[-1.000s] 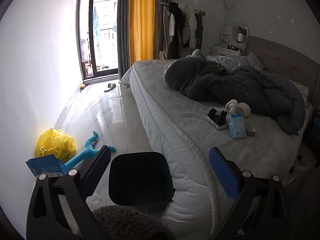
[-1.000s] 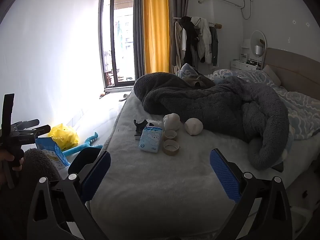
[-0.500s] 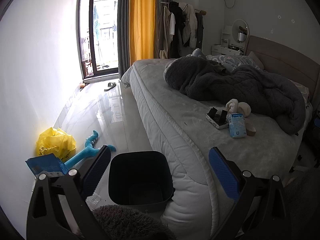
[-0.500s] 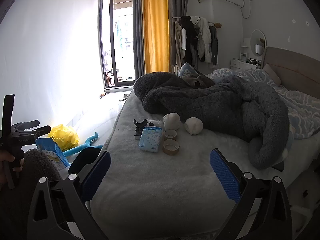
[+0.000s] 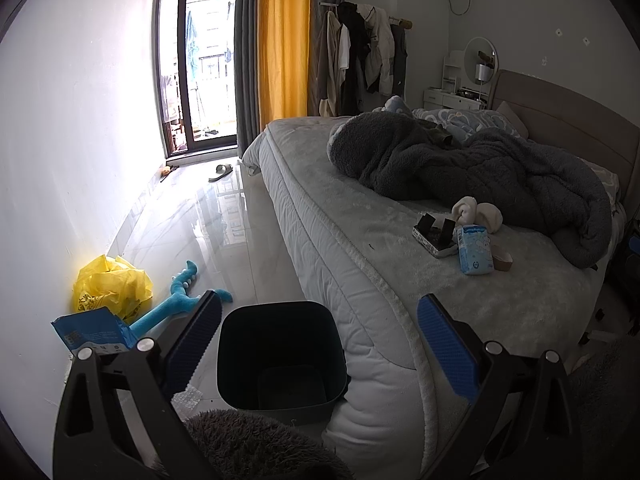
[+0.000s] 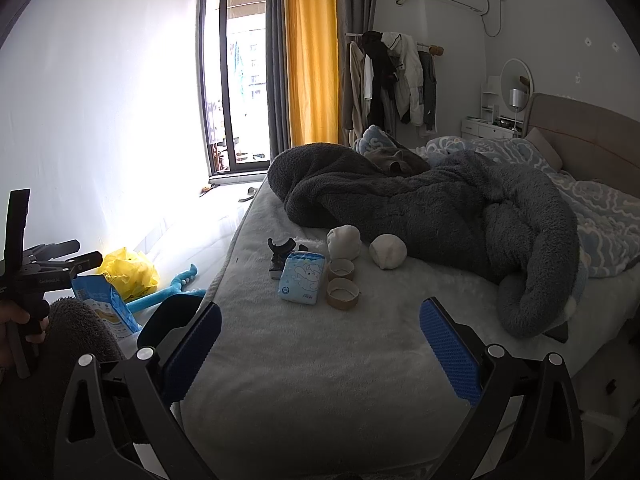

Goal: Collect trash

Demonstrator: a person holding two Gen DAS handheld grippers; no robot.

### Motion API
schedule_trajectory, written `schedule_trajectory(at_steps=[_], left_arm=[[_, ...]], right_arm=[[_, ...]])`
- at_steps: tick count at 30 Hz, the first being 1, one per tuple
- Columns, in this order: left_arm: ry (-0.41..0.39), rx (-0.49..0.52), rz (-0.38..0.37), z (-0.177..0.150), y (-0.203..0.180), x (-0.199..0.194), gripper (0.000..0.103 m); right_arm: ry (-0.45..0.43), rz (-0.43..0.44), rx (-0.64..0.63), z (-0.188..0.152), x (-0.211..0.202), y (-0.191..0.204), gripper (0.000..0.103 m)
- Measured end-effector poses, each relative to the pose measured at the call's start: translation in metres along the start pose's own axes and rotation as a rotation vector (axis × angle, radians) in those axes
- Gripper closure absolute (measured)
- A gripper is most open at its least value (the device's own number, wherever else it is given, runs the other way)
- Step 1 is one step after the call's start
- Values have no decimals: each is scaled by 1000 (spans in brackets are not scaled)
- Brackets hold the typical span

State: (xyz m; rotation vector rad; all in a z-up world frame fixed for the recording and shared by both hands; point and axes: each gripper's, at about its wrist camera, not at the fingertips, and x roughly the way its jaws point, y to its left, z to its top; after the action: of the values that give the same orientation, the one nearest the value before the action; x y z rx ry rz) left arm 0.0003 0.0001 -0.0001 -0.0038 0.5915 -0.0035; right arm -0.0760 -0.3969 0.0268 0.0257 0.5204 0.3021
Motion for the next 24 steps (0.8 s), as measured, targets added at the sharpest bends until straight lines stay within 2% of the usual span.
schedule_trajectory(at_steps=[24], left_arm=[[4,2,1,-3,0,1,3]], right_arm=[[2,1,2,0,0,0,2]])
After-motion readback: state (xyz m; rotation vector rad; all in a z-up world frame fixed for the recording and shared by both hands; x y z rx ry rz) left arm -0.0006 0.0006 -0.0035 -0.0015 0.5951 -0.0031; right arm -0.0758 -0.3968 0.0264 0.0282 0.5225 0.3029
